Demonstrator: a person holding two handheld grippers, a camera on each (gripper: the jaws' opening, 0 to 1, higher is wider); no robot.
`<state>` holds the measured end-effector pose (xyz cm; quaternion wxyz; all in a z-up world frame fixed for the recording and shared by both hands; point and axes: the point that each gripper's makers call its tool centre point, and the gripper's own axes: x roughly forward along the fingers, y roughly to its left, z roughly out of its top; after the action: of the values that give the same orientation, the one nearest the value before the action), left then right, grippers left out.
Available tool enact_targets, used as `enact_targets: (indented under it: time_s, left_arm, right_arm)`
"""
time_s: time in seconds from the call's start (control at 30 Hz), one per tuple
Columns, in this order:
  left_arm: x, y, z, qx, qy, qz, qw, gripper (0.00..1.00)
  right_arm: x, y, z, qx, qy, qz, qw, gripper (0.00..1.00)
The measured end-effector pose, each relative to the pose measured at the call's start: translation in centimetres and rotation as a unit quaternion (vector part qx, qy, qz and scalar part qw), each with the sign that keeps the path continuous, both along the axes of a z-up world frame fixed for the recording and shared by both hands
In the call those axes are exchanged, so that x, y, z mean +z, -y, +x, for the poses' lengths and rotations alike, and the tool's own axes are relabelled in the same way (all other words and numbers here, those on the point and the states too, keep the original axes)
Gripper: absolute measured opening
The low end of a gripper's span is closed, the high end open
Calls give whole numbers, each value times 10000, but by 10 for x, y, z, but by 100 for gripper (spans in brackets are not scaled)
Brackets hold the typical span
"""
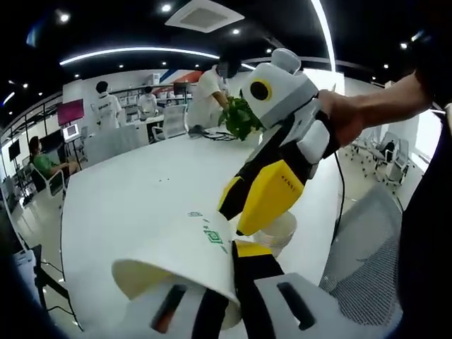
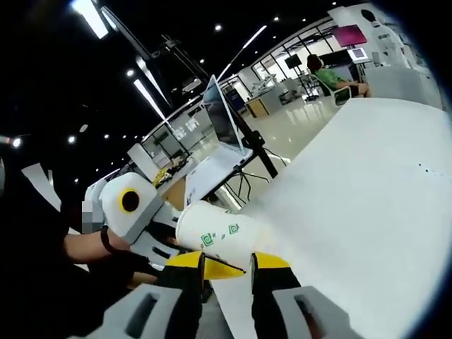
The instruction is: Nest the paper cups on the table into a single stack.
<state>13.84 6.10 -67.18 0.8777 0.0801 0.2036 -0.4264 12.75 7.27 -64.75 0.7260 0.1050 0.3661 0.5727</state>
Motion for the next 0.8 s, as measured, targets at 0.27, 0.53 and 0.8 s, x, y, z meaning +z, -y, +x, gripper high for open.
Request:
enact_targets:
  time_s: [0.27,0.53,0.8]
  left_arm:
    - [3,0,-3,-67,1,83,9999,0]
    - [0,6,-8,-518,-12,545,9972,0]
    - [-4,22,-9,-930,-19,847,9921,0]
  right_arm:
    - [2,8,1,-130,45,3,9999,24]
    - [3,42,11,-493,323,-204,9981,25]
    - [1,74,7,-754,580,-387,9947,33]
